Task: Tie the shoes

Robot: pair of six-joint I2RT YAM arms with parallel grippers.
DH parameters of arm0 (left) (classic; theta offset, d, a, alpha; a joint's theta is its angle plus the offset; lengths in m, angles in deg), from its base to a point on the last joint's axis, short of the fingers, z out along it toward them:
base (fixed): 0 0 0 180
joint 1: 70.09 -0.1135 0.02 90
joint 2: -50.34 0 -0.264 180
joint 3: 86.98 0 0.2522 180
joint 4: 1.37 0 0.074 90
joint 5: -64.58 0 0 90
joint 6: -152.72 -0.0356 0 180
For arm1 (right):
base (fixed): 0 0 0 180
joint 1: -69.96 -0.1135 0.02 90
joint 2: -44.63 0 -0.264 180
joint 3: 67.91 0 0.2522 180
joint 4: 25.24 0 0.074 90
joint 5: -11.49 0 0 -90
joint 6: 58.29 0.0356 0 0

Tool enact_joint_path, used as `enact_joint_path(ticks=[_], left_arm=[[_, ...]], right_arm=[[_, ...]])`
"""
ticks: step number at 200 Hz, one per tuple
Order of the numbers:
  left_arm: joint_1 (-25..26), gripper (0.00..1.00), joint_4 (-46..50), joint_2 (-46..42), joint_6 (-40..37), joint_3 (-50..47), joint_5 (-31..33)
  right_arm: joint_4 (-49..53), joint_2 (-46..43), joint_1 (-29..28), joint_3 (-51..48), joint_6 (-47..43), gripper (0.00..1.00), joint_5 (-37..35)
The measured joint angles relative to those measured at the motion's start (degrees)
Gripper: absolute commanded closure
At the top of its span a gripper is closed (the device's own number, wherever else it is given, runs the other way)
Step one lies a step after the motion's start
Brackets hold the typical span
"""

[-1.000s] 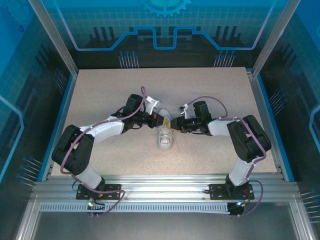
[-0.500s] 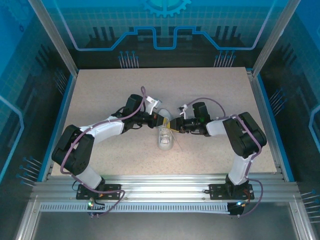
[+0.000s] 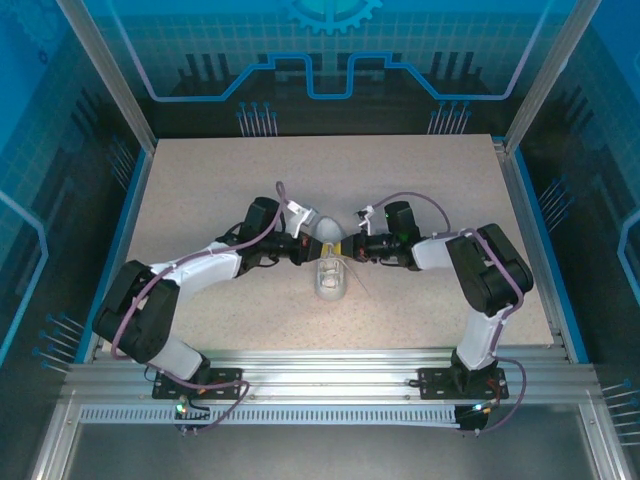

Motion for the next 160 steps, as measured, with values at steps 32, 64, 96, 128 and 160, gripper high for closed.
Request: enact_joint_path(ticks=[32, 64, 96, 128, 160], left_arm=[[0.0, 1.00, -0.1, -0.1, 0.9, -1.0, 0.0], [0.0, 1.00, -0.5, -0.1, 1.2, -1.0, 0.0], [0.0, 1.00, -0.5, -0.1, 1.2, -1.0, 0.0], [0.0, 1.00, -0.5, -0.1, 1.2, -1.0, 0.0], [0.0, 1.00, -0.4, -0.1, 1.2, -1.0, 0.0]], right_arm=[[-0.3, -2.4, 0.0, -2.3, -2.5, 0.96, -0.5], [-3.0, -3.3, 0.6, -4.1, -3.9, 0.81, -0.1], [-5.8, -3.1, 1.1, -4.9, -4.3, 0.73, 1.6], [-9.0, -1.5, 1.1, -4.8, -4.1, 0.68, 3.2], [-10.0, 0.0, 1.1, -4.8, -4.1, 0.62, 4.5]])
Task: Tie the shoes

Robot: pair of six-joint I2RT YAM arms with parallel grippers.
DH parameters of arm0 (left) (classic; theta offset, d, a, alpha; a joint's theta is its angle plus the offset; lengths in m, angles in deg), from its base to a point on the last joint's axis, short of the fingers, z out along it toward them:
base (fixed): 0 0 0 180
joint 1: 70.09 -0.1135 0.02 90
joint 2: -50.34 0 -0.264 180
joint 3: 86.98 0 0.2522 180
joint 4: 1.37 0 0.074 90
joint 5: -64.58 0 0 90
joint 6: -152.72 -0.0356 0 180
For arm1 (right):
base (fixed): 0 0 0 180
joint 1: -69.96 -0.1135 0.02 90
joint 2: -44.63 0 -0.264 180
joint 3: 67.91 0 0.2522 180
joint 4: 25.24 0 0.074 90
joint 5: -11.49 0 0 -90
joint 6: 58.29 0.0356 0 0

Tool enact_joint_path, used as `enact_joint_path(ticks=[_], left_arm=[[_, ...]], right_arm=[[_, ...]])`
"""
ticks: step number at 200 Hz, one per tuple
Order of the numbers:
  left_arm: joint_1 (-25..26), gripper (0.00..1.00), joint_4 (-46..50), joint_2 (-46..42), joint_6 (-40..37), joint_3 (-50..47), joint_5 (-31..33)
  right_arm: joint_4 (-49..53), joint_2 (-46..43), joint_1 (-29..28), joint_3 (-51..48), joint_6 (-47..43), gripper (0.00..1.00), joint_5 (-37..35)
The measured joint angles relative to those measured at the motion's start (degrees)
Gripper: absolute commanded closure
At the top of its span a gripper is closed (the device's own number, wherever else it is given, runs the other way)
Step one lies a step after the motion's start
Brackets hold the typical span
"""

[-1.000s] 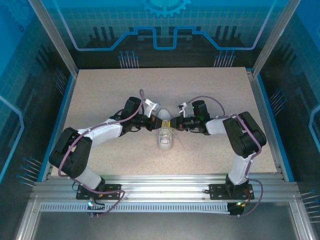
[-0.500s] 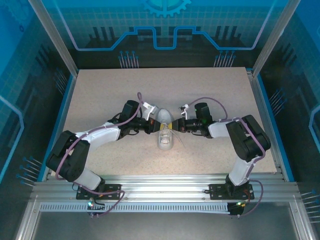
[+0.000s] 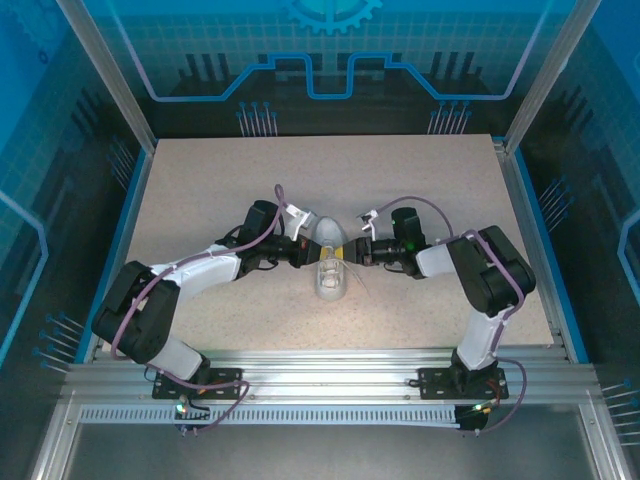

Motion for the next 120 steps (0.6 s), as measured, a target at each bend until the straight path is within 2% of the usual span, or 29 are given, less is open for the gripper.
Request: enact_joint_path(ticks=[60, 91, 120], left_arm=[[0.0, 1.00, 0.1, 0.0, 0.0, 0.0, 0.0], [0.0, 1.00, 0.4, 0.0, 0.0, 0.0, 0.0], [0.0, 1.00, 0.4, 0.0, 0.0, 0.0, 0.0]], right_arm=[[-1.0, 0.1, -0.3, 0.0, -1.4, 0.59, 1.6], [4.7, 0.1, -1.6, 1.1, -6.2, 0.62, 0.3], [10.1, -0.5, -2.3, 2.3, -10.5, 0.71, -2.1]])
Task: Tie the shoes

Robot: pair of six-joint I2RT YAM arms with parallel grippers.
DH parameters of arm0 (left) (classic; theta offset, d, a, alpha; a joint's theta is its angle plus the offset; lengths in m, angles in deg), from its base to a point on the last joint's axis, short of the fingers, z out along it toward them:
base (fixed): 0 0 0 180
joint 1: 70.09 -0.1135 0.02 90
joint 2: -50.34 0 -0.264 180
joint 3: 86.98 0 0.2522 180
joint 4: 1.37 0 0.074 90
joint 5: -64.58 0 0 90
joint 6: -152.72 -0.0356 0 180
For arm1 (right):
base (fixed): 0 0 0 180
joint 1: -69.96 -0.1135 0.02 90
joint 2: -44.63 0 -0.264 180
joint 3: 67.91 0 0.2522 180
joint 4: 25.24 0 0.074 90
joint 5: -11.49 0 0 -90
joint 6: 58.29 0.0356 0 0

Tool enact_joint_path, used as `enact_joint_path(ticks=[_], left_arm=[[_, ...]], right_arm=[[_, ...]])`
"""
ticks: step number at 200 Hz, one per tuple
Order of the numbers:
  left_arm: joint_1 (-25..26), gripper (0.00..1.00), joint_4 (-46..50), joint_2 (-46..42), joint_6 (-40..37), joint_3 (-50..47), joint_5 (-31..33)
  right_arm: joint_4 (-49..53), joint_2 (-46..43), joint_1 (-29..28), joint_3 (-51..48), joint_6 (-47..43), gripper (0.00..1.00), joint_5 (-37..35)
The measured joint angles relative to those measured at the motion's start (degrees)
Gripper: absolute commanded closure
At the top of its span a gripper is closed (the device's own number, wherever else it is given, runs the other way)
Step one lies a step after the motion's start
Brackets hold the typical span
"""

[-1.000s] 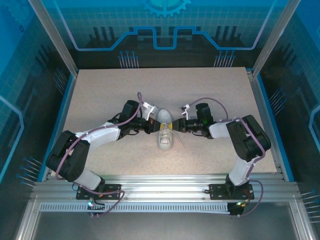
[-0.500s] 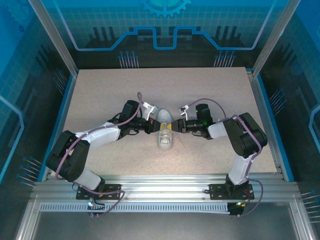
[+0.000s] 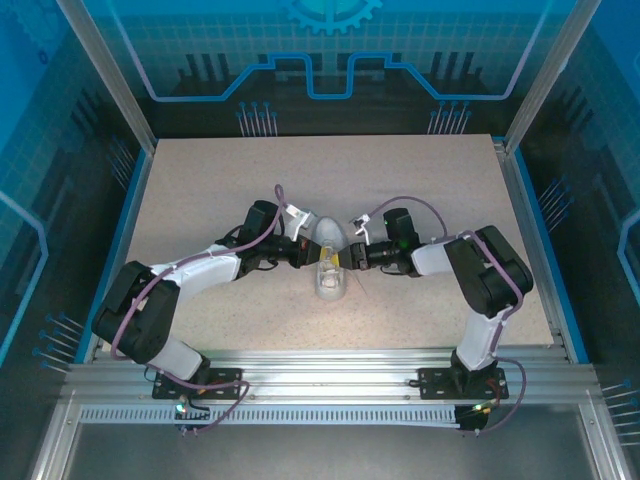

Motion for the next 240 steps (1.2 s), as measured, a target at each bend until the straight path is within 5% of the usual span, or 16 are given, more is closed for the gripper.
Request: enact_joint_path(ticks=[46, 240], left_arm=[[0.0, 1.00, 0.0, 0.0, 0.0, 0.0, 0.0], [0.0, 1.00, 1.0, 0.0, 0.0, 0.0, 0.0]], right_arm=[[2.1, -1.7, 0.0, 0.0, -1.1, 0.76, -2.6], [-8.5, -0.9, 1.3, -2.3, 6.6, 0.65, -1.3]])
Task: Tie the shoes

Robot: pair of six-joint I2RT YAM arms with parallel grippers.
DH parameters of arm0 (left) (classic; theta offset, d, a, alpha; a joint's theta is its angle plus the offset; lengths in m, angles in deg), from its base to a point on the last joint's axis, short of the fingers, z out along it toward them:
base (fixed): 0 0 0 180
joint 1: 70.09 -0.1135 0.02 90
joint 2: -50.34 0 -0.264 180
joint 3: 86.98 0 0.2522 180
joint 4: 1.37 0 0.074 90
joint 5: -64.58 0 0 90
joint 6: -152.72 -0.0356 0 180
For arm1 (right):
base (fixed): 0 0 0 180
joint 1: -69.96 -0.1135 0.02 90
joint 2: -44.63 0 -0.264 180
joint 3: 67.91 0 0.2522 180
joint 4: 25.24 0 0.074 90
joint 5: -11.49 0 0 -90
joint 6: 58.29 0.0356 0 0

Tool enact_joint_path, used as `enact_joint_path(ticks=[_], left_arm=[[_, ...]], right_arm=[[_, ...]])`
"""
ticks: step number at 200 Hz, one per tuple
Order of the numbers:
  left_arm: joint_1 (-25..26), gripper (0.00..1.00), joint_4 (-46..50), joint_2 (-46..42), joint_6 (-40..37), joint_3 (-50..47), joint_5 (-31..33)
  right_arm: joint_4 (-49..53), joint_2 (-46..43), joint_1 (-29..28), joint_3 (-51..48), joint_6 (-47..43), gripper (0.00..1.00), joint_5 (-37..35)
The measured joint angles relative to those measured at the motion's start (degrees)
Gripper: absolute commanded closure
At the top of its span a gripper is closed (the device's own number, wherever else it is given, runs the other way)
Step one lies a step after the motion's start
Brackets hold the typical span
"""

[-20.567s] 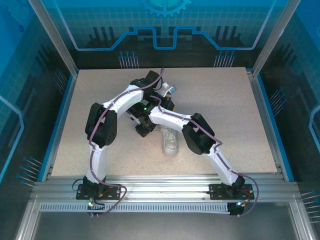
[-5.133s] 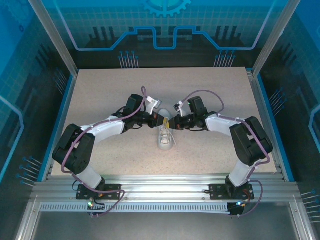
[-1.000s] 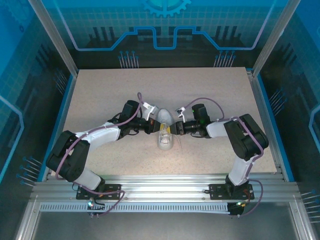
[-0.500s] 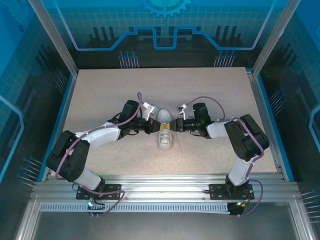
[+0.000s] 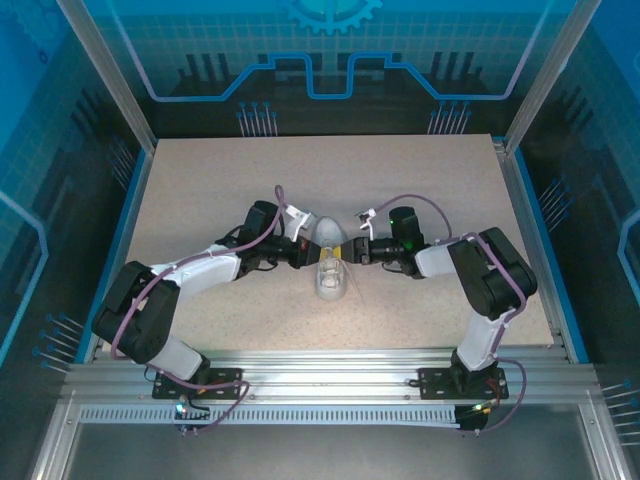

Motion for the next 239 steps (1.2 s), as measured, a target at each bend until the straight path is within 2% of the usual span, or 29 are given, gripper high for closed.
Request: enact_joint_path(ticks=[54, 112, 128, 148, 165, 207, 239], left_arm=[[0.0, 1.00, 0.1, 0.0, 0.0, 0.0, 0.0], [0.0, 1.00, 0.1, 0.0, 0.0, 0.0, 0.0], [0.0, 1.00, 0.1, 0.0, 0.0, 0.0, 0.0], [0.0, 1.00, 0.1, 0.0, 0.0, 0.0, 0.0], [0.0, 1.00, 0.1, 0.0, 0.0, 0.0, 0.0], [0.0, 1.00, 0.1, 0.0, 0.0, 0.0, 0.0], [0.0, 1.00, 0.1, 0.0, 0.0, 0.0, 0.0]], right_arm=[[7.2, -3.1, 0.0, -1.2, -4.5, 0.67, -0.6], [15.1, -6.9, 0.0, -0.9, -10.3, 0.92, -2.0], [16.8, -6.9, -0.1, -0.6, -11.1, 0.90, -2.3], [18.7, -7.0, -0.2, -0.2, -12.3, 0.79, -3.0], [20.2, -7.0, -0.3, 0.1, -13.5, 0.74, -3.4], [22.1, -7.3, -0.3, 0.3, -14.4, 0.73, -3.6], [23.1, -10.8, -0.3, 0.1, -15.2, 0.74, -5.4]])
